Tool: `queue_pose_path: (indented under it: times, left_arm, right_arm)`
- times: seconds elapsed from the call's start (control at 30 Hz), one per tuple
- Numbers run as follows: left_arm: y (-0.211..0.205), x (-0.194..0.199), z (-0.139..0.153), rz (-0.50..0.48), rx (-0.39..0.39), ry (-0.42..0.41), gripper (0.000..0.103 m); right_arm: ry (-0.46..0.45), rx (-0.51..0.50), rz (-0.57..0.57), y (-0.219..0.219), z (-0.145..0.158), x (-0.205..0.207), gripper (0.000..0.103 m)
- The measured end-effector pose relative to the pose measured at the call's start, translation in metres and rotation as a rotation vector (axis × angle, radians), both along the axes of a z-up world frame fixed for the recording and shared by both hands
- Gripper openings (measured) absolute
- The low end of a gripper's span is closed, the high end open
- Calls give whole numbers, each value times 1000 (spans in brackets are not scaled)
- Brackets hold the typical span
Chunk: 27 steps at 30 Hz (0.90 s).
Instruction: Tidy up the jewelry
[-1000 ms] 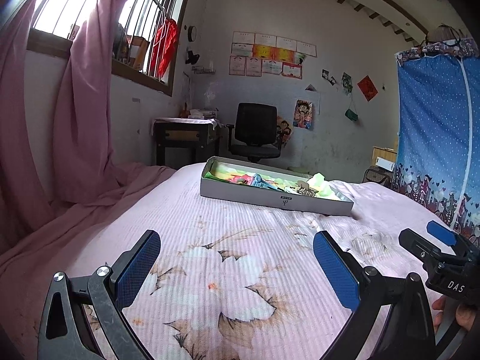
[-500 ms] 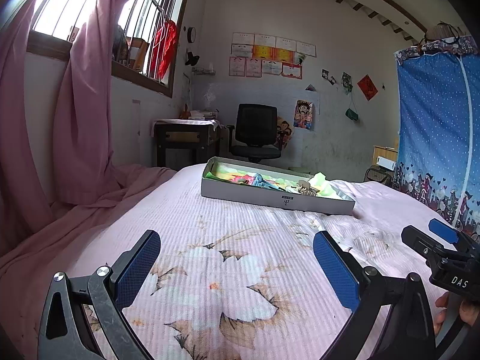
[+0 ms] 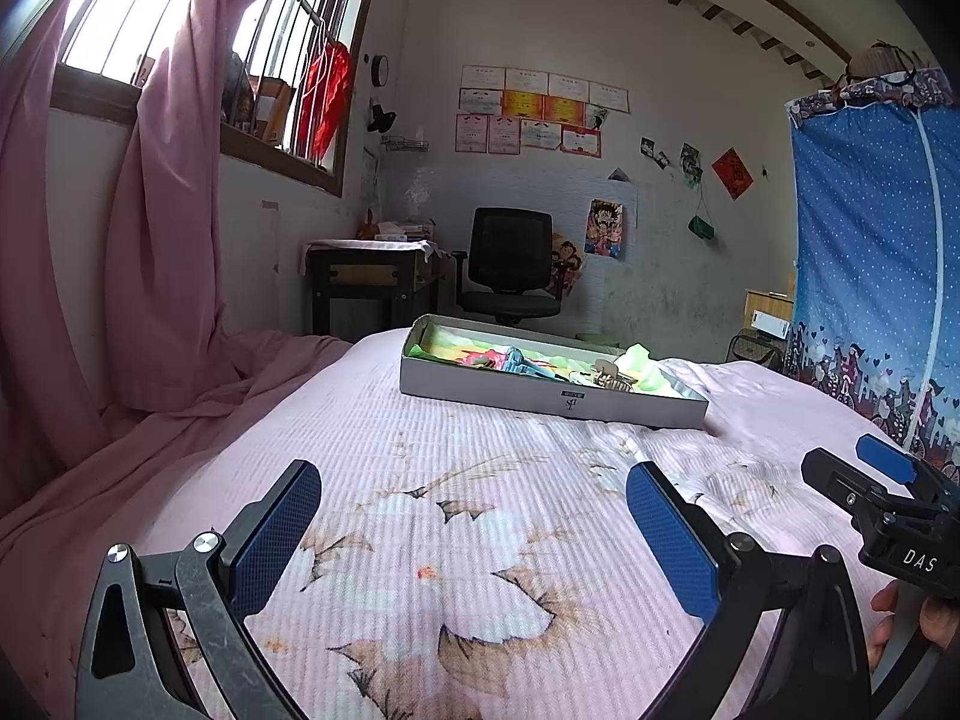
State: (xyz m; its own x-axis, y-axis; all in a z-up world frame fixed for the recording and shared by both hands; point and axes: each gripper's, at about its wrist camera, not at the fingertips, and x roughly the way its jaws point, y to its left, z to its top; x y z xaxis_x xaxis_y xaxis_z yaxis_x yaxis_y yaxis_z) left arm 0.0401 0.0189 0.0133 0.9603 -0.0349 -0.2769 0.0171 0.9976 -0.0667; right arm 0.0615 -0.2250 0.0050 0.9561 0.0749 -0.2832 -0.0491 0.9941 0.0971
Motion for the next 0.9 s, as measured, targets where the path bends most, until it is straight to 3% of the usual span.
queue_pose_path:
  times: [0.9]
  left_arm:
    - [0, -1, -1, -3, 5, -2, 102]
  right_arm:
    - [0, 0, 0, 0, 0, 0, 102]
